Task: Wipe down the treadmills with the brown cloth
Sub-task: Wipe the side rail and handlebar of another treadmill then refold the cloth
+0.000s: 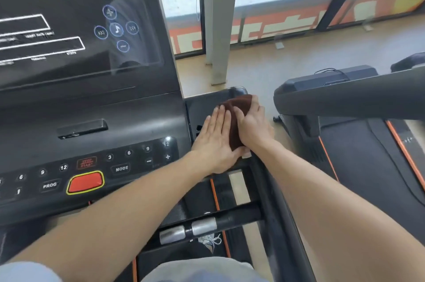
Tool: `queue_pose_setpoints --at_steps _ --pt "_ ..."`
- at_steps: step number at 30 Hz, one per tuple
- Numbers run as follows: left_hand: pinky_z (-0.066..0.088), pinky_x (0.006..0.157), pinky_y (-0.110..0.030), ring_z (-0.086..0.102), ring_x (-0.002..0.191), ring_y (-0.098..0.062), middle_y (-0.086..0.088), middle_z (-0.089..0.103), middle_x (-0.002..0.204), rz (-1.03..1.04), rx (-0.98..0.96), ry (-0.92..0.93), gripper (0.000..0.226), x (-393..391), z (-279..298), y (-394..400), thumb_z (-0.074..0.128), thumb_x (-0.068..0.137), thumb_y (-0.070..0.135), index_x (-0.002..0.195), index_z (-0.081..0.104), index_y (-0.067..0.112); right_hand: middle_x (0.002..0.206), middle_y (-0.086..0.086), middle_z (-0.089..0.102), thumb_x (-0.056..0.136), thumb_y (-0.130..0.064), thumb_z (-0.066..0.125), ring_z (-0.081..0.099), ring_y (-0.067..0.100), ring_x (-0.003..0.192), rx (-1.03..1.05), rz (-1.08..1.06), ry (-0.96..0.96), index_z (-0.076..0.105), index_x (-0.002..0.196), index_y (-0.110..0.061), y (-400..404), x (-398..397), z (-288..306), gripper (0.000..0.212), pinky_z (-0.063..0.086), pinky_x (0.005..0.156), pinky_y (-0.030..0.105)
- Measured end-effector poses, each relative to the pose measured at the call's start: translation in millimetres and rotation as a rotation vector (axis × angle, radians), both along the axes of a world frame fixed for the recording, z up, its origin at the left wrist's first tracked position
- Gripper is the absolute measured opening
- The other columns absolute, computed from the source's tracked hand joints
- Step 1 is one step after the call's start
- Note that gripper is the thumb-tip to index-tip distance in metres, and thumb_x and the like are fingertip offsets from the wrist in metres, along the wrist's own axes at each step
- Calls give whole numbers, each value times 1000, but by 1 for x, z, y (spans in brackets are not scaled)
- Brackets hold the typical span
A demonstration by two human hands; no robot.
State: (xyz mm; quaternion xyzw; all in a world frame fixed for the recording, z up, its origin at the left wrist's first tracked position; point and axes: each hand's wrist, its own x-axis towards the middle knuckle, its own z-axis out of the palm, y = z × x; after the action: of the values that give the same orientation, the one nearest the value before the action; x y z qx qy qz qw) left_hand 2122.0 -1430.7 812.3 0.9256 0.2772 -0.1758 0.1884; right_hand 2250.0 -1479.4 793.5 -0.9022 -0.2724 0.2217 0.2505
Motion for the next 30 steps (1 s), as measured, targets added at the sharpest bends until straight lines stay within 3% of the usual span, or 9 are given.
queue_pose_setpoints --at_steps 4,11,18,26,30 --pt "-15 126 -42 -35 149 -21 -12 -35 163 8 -12 8 103 24 3 41 24 97 75 155 -27 7 150 14 44 104 -62 31 54 41 128 -42 -4 34 18 159 -26 38 22 3 67 41 105 52" --pt "-18 124 -40 -32 151 -22 -8 -35 164 48 -56 68 106 64 8 79 29 95 77 155 -29 11 145 13 54 103 -59 36 52 35 133 -1 -1 185 42 152 -22 83 61 -2 62 38 114 50" --pt "-19 124 -39 -28 153 -23 -8 -29 166 41 -17 43 107 69 3 84 28 94 79 158 -25 11 150 11 53 108 -49 40 49 30 137 43 24 204 41 155 -19 89 69 -6 56 35 111 35" --pt "-16 125 -43 -33 150 -25 -13 -35 163 -62 20 52 118 41 11 37 31 89 85 155 -28 7 157 6 46 102 -58 50 46 28 142 158 34 366 30 161 -24 21 50 -4 71 34 121 44" --pt "-15 126 -45 -35 149 -24 -12 -36 162 -89 -50 69 135 14 12 -20 35 75 97 155 -29 8 145 5 58 98 -58 57 59 24 128 217 108 495 40 156 -28 -48 27 0 68 47 112 47"
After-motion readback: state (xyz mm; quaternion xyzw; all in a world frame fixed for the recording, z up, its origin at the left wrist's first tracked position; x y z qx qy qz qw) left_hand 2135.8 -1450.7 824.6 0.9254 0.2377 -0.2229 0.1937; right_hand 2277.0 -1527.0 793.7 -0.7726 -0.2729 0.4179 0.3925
